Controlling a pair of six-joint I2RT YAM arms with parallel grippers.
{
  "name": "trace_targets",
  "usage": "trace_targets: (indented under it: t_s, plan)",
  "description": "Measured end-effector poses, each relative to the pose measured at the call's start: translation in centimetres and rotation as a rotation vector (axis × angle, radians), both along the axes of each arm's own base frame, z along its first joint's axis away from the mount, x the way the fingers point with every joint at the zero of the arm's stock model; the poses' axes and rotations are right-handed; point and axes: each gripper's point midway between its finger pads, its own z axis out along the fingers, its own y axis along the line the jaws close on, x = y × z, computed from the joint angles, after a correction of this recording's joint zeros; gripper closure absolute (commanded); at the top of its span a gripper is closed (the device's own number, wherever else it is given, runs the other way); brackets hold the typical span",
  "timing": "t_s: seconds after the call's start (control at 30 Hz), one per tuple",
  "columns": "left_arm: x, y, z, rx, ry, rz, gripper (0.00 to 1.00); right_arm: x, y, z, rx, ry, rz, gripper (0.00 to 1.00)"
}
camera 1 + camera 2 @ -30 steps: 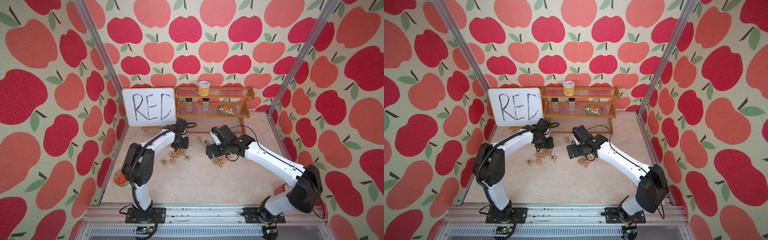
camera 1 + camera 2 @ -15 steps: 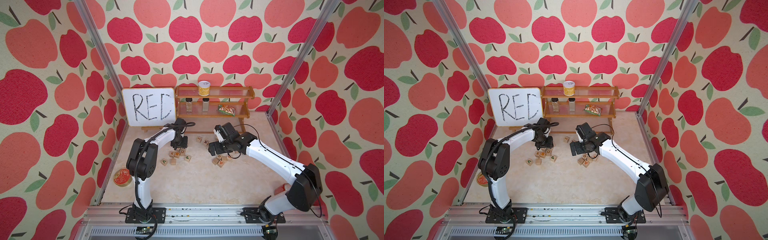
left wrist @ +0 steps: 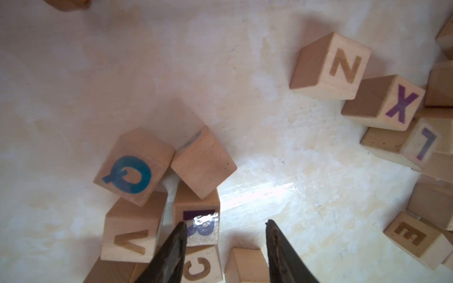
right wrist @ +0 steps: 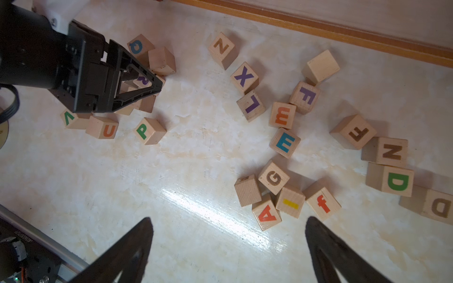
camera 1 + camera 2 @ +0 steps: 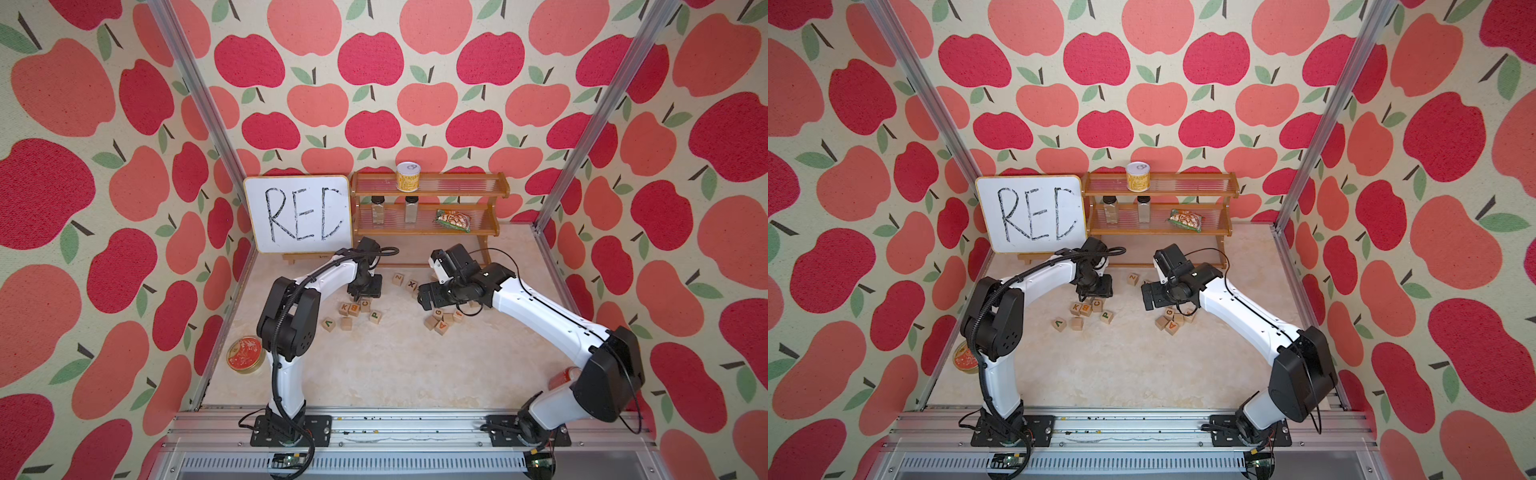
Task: Assemble the uppercase word "red" with letter blocks
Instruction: Pick up the letter block from the center of the board.
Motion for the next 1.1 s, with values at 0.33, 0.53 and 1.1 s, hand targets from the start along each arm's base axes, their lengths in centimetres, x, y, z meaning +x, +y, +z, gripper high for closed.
trace_targets:
  t_s: [0.33, 0.53, 1.1]
  plan:
    - [0.8, 0.8, 0.0, 0.004, -0.017, 0.024, 0.49, -0.5, -0.5, -0.5, -0.009, 0.011, -0.002, 0.01]
    - [0.8, 0.9, 0.0, 0.008, -0.016, 0.025, 0.49, -0.8, -0.9, -0.8, -0.017, 0.020, -0.003, 0.01]
    - [0.1, 1.4, -2.3, 0.036, 0.030, 0.026, 0.61, -1.2, -1.1, -1.0, -0.021, 0.025, -0.003, 0.01]
